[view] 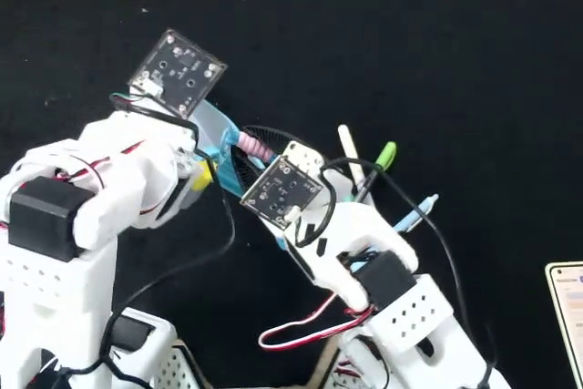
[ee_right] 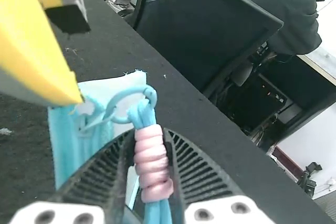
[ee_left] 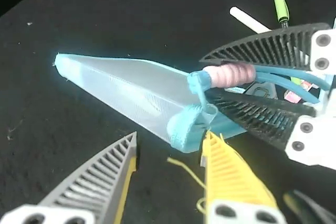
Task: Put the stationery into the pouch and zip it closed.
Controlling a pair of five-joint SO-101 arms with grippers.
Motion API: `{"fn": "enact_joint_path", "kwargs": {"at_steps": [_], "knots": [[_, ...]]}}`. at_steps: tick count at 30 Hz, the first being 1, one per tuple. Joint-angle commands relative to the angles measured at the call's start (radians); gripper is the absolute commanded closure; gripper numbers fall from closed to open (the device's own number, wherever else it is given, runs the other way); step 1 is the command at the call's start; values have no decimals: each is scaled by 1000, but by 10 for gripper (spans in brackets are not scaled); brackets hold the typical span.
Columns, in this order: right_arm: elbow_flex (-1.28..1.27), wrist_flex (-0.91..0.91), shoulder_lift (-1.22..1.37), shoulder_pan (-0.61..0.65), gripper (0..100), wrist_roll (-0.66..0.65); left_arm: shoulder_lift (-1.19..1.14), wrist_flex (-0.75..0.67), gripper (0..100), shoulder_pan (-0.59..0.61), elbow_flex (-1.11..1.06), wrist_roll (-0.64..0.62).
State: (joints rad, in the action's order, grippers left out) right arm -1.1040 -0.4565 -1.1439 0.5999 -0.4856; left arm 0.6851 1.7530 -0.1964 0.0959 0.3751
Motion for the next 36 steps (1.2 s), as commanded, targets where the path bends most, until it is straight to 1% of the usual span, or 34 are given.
{"fn": "enact_joint_path", "kwargs": {"at_steps": [1, 4, 8, 12, 23, 28, 30, 33, 34, 36], "knots": [[59, -6, -12, 8, 988, 5, -2, 3, 798, -15, -4, 11], [59, -6, -12, 8, 988, 5, -2, -21, 798, -15, -19, 11], [59, -11, -12, 8, 988, 5, 0, -84, 798, -13, -108, 12], [65, -55, -12, 8, 988, 3, 9, -146, 798, -13, -165, 12], [61, -57, -12, 5, 988, 3, 8, -147, 798, -13, -174, 6], [58, -61, -12, 3, 988, 3, 8, -152, 799, -13, -229, 6], [64, -92, -12, 3, 988, 3, 8, -152, 836, -13, -237, 6], [64, -124, -12, 3, 988, 3, 8, -152, 959, -13, -229, 6], [64, -135, -12, 3, 988, 3, 8, -153, 980, -13, -228, 6], [65, -160, -12, 3, 988, 3, 8, -153, 947, -15, -232, 6]]}}
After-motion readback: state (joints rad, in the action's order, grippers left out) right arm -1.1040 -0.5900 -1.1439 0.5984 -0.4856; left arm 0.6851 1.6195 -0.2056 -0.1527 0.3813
